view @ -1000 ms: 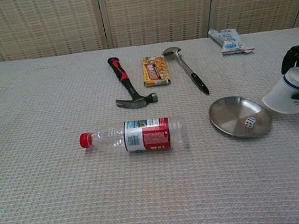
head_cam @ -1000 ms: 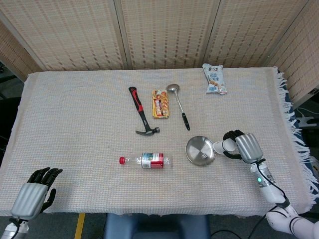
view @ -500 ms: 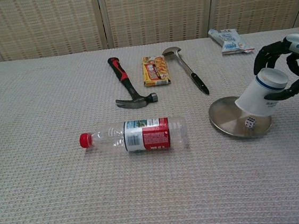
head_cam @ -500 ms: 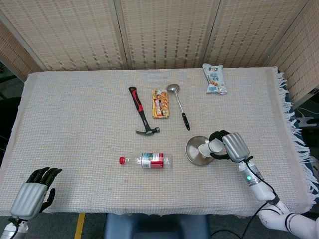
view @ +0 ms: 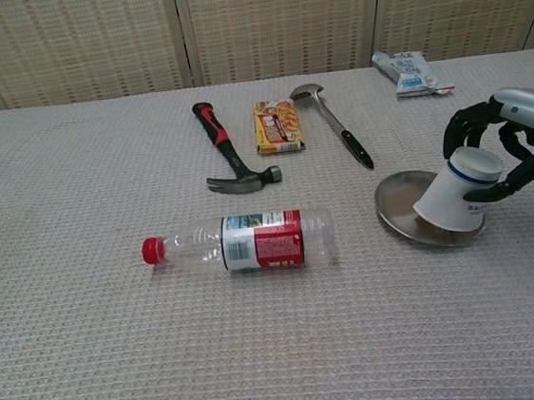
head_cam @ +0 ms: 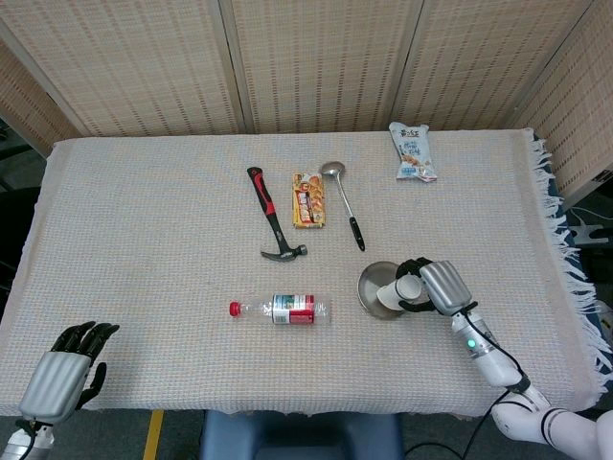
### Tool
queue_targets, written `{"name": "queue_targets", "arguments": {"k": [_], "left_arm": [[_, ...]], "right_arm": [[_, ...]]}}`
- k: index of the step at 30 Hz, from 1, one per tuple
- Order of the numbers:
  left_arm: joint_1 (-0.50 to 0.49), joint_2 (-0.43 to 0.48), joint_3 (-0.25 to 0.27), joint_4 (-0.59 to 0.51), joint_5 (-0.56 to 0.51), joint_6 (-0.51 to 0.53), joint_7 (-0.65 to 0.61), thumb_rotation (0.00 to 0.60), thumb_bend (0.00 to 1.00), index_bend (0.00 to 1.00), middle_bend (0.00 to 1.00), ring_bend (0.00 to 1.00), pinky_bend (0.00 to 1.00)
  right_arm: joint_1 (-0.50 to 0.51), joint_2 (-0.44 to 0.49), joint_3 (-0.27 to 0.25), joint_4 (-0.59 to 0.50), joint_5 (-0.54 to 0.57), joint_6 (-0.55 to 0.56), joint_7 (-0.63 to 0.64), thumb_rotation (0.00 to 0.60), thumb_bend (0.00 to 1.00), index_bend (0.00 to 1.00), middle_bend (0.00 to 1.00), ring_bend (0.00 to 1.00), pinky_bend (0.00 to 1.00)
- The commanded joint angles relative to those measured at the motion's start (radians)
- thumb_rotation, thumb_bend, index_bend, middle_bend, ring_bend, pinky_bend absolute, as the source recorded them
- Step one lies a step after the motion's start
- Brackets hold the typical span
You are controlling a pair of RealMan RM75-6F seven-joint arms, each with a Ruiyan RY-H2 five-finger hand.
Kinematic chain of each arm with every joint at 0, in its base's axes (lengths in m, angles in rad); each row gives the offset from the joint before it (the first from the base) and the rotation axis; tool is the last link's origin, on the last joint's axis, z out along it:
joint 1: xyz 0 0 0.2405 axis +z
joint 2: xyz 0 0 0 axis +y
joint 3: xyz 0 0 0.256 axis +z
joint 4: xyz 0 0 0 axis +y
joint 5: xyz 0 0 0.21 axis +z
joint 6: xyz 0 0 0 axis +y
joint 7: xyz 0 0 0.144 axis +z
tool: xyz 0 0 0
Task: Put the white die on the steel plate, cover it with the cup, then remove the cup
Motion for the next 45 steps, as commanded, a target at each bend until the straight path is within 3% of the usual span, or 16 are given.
{"name": "queue_targets", "arguments": {"k": [1,17,22,25,33,37,45], "left_arm": [[0.001,0.0,0.0,0.0,0.001,0.002,0.0,0.6,0.58,0.16,0.17,0.13,0.18],[0.0,0.001,0.0,0.002,0.0,0.0,-0.002,0.6,0.58,0.16,0.17,0.13,0.18],[-0.001,0.0,0.0,0.003,-0.001,-0.003,0.001,0.6,0.58,0.16,0.17,0.13,0.18],[-0.001,-0.001,0.0,0.004,-0.003,-0.004,0.0,0.6,0.58,0.16,0.17,0.13,0.18],[-0.001,-0.002,0.001,0.004,0.0,-0.005,0.004,0.6,0.58,0.16,0.17,0.13,0.18],[-0.001,-0.002,0.001,0.004,-0.001,-0.004,0.003,0.6,0.58,0.16,0.17,0.13,0.18],[-0.001,-0.001,0.001,0.003,0.001,-0.004,0.001,0.6,0.58,0.16,0.17,0.13,0.18]], "right_arm": [[0.008,-0.034,-0.008,0.048,-0.005,-0.014,0.0,0.6,0.08,0.53,0.5,0.42,0.77],[0.079,-0.238,0.031,0.393,-0.02,0.024,0.066,0.6,0.08,0.54,0.5,0.42,0.77],[0.084,-0.283,0.021,0.471,-0.03,0.043,0.109,0.6,0.08,0.55,0.5,0.42,0.77],[0.08,-0.284,0.005,0.461,-0.038,0.041,0.185,0.6,0.08,0.55,0.5,0.42,0.77],[0.078,-0.188,-0.027,0.278,-0.044,-0.008,0.416,0.6,0.08,0.55,0.5,0.42,0.77],[0.081,-0.18,-0.015,0.281,-0.035,-0.004,0.367,0.6,0.08,0.55,0.5,0.42,0.77],[0.084,-0.28,0.014,0.503,-0.029,0.073,0.166,0.6,0.08,0.55,0.5,0.42,0.77]]}}
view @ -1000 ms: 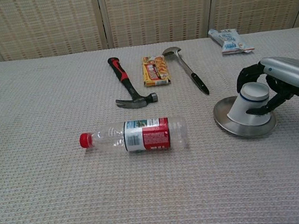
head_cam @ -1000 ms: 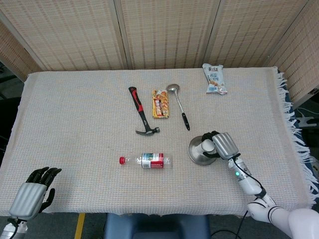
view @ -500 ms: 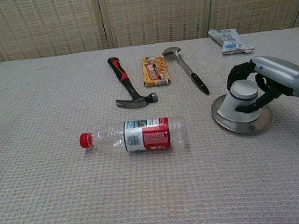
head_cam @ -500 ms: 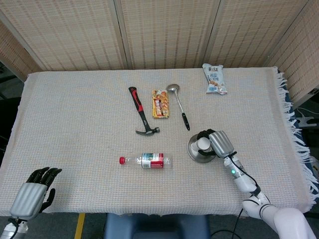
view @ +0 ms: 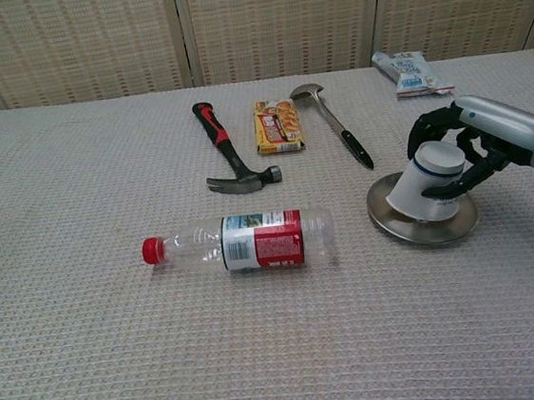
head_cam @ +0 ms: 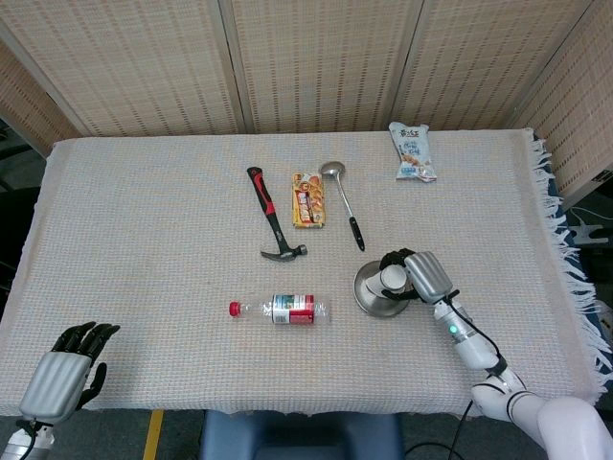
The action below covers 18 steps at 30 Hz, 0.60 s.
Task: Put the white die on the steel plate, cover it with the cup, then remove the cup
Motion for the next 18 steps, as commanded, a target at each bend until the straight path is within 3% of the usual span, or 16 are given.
{"name": "queue_targets", "arguments": {"k": [1,8,14,18], "left_arm": [[0.0,0.0,0.0,0.0,0.0,0.0,0.0,0.6,0.58,0.16,0.17,0.13,0.18],[0.0,0.0,0.001,-0.001,0.0,-0.001,0.002,0.6,0.58,0.16,0.17,0.13,0.18],[0.0,0.0,0.0,0.0,0.001,0.001,0.001,0.6,0.58,0.16,0.17,0.13,0.18],[0.001,0.001,0.0,-0.001,0.002,0.002,0.001,0.6,0.58,0.16,0.17,0.13,0.18]], "right_arm": [[0.003,-0.065,0.016,0.126,0.004,0.043,-0.083,0.6,0.08,0.55,0.5,0.42,0.77],[0.0,-0.081,-0.003,0.136,-0.006,0.044,0.023,0.6,0.08,0.55,0.5,0.42,0.77],[0.0,-0.006,-0.047,-0.025,-0.033,0.01,0.218,0.6,0.08,0.55,0.5,0.42,0.77],[0.001,0.005,-0.043,-0.033,-0.032,0.014,0.16,0.6,0.08,0.55,0.5,0.42,0.77]]}}
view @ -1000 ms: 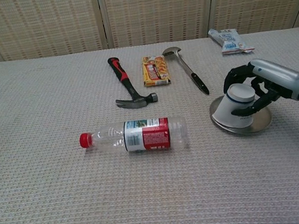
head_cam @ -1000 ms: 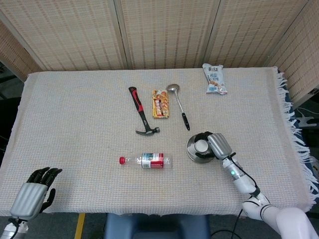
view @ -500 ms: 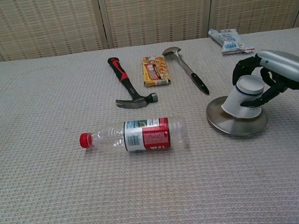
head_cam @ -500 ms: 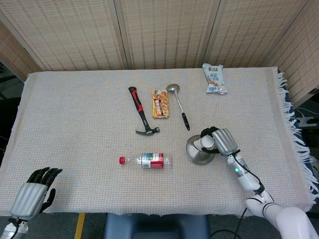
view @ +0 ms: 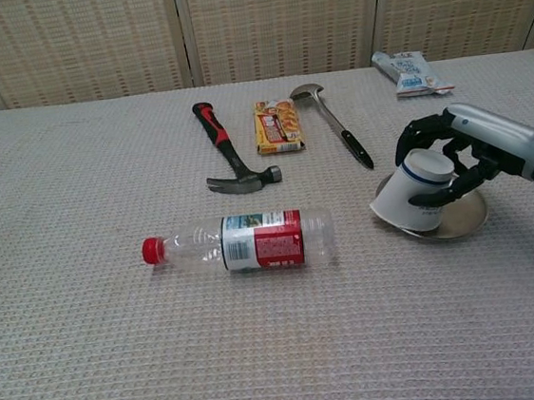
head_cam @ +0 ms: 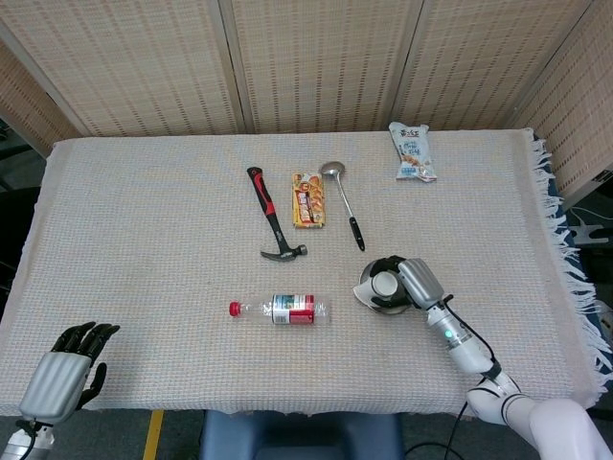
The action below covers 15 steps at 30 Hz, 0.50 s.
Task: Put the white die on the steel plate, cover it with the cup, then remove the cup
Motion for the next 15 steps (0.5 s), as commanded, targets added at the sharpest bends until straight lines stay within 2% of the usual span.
{"name": "queue_targets", "arguments": {"k": [1,3,9,12,15], "left_arm": [[0.0,0.0,0.0,0.0,0.0,0.0,-0.001,0.6,0.58,0.16,0.17,0.13,0.18],[0.0,0.0,-0.001,0.0,0.0,0.0,-0.001,0.6,0.58,0.16,0.17,0.13,0.18],[-0.001,-0.001,0.0,0.001,-0.002,-0.004,0.0,0.6,0.58,0.16,0.17,0.13,0.18],[-0.001,0.0,0.0,0.0,-0.001,-0.002,0.001,0.6,0.58,0.16,0.17,0.13,0.18],[-0.001,0.0,0.0,0.0,-0.001,-0.002,0.001,0.6,0.58,0.16,0.17,0.13,0.18]], "right_arm": [[0.0,0.011,-0.001,0.01,-0.004,0.005,-0.089,0.6,0.08,0.55,0.5,0.42,0.77],[-0.001,-0.015,0.012,0.066,0.002,0.026,-0.171,0.6,0.08,0.55,0.5,0.42,0.77],[-0.002,-0.082,0.035,0.212,0.014,0.07,-0.308,0.6,0.08,0.55,0.5,0.42,0.77],[-0.002,-0.105,0.037,0.257,0.016,0.083,-0.326,0.6,0.08,0.55,0.5,0.42,0.77],[-0.005,-0.108,0.03,0.25,0.014,0.08,-0.276,0.6,0.08,0.55,0.5,0.42,0.77]]}}
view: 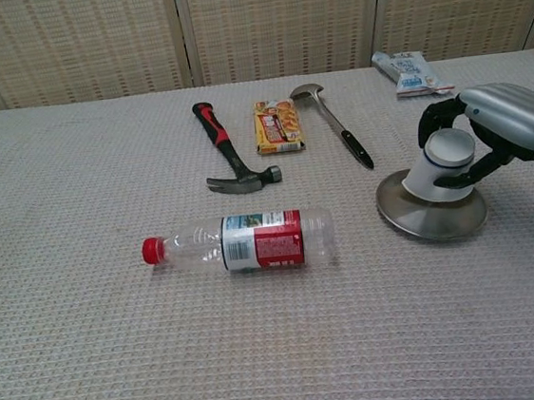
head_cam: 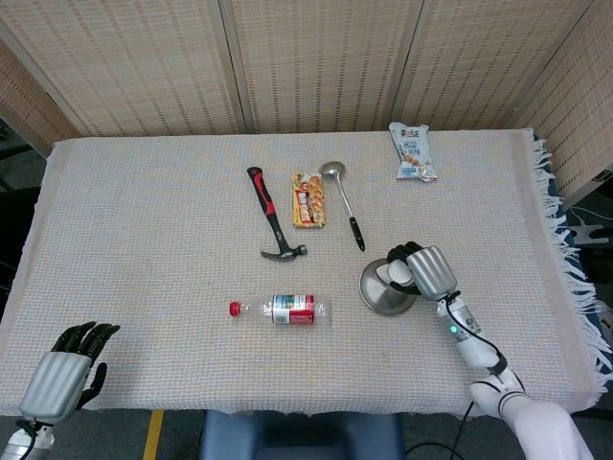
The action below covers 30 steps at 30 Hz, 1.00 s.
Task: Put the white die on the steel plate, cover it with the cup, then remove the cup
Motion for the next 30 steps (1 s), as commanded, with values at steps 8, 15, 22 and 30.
{"name": "queue_targets", "arguments": {"k": [8,15,22,30], "left_arm": [[0.0,0.0,0.0,0.0,-0.002,-0.002,0.0,0.6,0.58,0.16,0.17,0.13,0.18],[0.0,0.001,0.001,-0.001,-0.002,-0.003,-0.001,0.6,0.58,0.16,0.17,0.13,0.18],[-0.001,0.0,0.001,-0.001,-0.003,-0.005,0.002,0.6,0.58,0.16,0.17,0.13,0.18],[-0.001,0.0,0.002,-0.003,-0.002,-0.004,0.004,0.6,0.58,0.16,0.17,0.13,0.18]], "right_arm": [[0.007,0.12,-0.051,-0.252,-0.02,-0.097,0.382,0.6,0.08,0.55,0.5,0.42,0.76],[0.002,0.106,-0.035,-0.206,-0.02,-0.05,0.243,0.6,0.08,0.55,0.5,0.42,0.76],[-0.027,0.06,-0.003,-0.09,-0.017,0.092,0.036,0.6,0.08,0.55,0.5,0.42,0.76],[-0.082,0.134,-0.007,-0.182,-0.029,0.214,-0.023,0.6,0.09,0.55,0.5,0.42,0.76]]}}
